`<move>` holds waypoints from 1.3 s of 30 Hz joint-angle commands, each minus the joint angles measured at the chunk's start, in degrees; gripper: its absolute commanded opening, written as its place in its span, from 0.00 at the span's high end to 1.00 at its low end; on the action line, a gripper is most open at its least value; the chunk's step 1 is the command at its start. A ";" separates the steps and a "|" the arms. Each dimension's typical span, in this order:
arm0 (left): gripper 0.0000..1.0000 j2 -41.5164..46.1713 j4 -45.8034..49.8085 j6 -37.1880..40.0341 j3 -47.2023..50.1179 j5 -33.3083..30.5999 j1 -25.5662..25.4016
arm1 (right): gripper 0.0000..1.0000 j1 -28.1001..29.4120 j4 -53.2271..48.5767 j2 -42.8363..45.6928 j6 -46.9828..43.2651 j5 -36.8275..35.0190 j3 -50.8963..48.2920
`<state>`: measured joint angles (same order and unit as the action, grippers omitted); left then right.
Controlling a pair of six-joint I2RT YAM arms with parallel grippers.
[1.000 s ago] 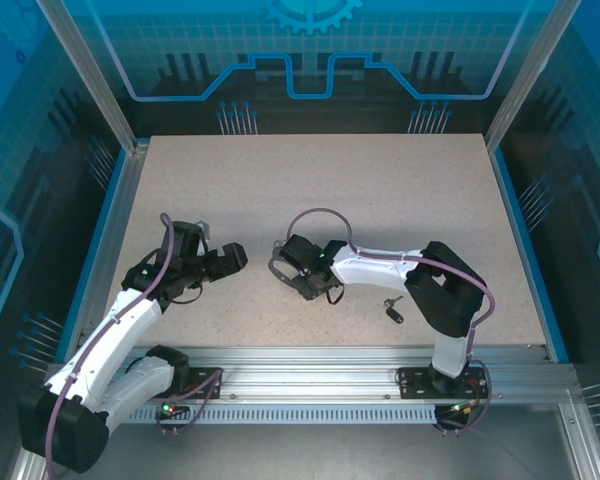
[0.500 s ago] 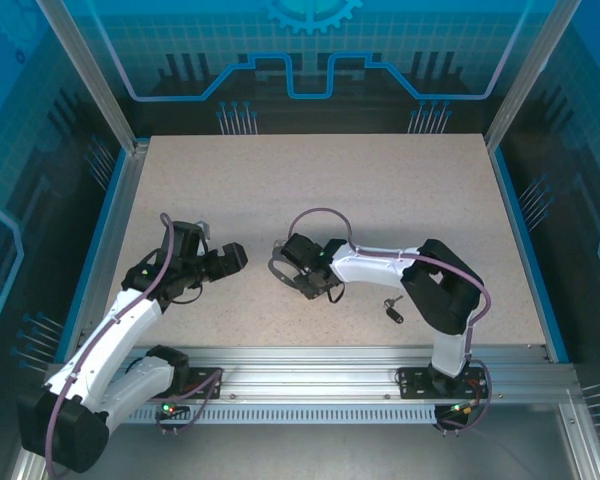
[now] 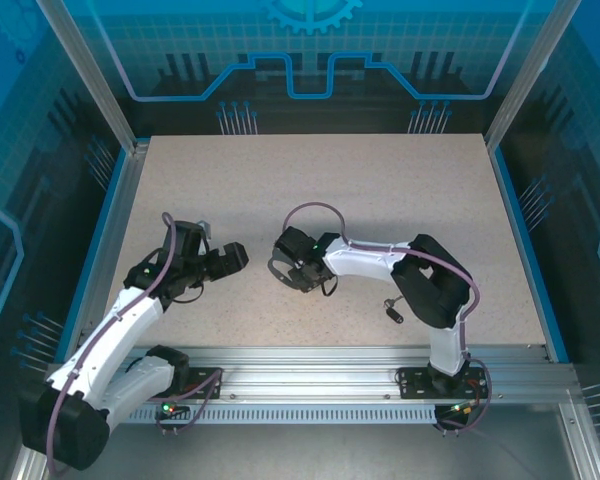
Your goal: Put the keys on the keyring
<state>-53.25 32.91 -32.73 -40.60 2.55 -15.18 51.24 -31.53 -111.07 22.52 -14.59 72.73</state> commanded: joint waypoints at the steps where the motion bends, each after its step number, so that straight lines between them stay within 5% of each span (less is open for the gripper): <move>1: 0.01 -0.86 -0.73 0.12 0.99 1.39 -0.29 | 0.74 -0.86 -1.43 -1.36 -0.56 -0.36 1.69; 10: 0.01 -2.00 -1.28 0.12 0.12 1.77 -0.29 | 1.00 -1.85 -2.08 -0.96 -1.69 1.28 2.14; 26: 0.01 -1.98 -2.14 -0.82 0.12 2.42 -0.29 | 1.00 -5.77 -2.25 7.98 -0.02 13.74 2.28; 34: 0.01 -2.38 -2.21 -2.44 0.30 5.07 -0.30 | 0.69 -6.87 -1.55 16.02 9.13 13.67 -5.19; 39: 0.01 -2.03 -2.67 -2.78 0.71 6.41 -0.29 | 0.58 -6.88 -1.10 18.93 16.37 13.10 -8.63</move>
<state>-55.42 30.94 -34.61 -40.34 6.59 -15.18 44.93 -32.36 -93.67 32.62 -2.07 65.49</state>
